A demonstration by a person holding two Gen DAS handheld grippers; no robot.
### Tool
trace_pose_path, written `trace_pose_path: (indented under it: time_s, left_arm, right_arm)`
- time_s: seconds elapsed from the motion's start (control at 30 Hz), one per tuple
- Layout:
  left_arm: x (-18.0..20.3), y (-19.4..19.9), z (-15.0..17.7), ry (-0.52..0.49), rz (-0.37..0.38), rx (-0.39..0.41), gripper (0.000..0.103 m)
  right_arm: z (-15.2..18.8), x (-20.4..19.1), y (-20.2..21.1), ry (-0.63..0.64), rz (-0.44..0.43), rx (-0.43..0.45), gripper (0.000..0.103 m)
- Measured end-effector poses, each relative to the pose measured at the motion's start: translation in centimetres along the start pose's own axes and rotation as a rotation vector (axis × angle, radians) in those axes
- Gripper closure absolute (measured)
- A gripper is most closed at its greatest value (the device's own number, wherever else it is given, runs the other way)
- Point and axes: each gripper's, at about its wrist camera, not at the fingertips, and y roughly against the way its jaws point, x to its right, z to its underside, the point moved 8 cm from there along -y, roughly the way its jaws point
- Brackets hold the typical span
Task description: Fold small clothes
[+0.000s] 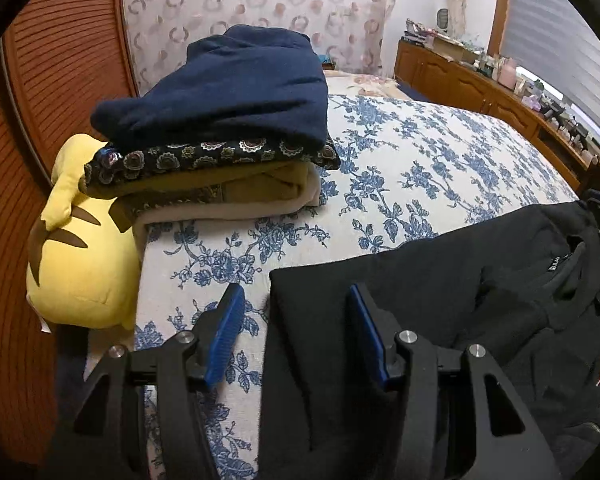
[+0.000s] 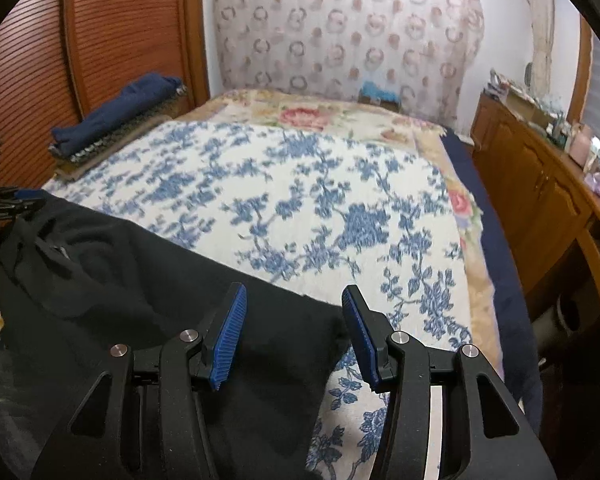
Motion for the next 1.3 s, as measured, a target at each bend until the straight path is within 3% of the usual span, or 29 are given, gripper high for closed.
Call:
trace_pose_path:
  time_s: [0.3,0.53,0.8,0.9,0.97,1.07,1.13,1.3]
  left_arm:
    - [-0.4,-0.3,0.0,0.04,0.044,0.004,0.049]
    - [-0.3,-0.4,-0.1,0.035,0.044,-0.003,0.049]
    - [0.8,-0.9,-0.8,-0.079,0.058,-0.084,0.054]
    - [1.0,-1.1,-0.9,-0.076,0.101,-0.1,0.062]
    - [1.1,-0.9,-0.8,-0.051,0.149,-0.101,0.078]
    - [1.5,-0.1,-0.5,-0.034,0.171,-0.077,0.091]
    - [2.1,1.5,-0.6,-0.033,0.18,-0.022,0.092]
    - [2.6,8.6,-2.0,0.05,0.213,0.161,0.092]
  right_arm:
    - [1.7,2.4,-2.2,-0.042,0.011,-0.076,0.049]
    - [2.2,2.0,-2.8,-0.055,-0.022,-0.098,0.048]
    - [2.1,1.2,-3.2,-0.05,-0.058,-0.099,0.048]
    - [2.1,0.8,-3.1,-0.035,-0.071,-0.091,0.058]
    - [2.1,0.1,-3.0,-0.015,-0.109,-0.092,0.075]
    - [2.2,-0.9,-2.6,0.013,-0.143,-0.098,0.087]
    - [2.2,-1.6,-2.0,0.02,-0.155,-0.086,0.089]
    - [0.1,-2.9,3.0,-0.021,-0.165,0.038,0.09]
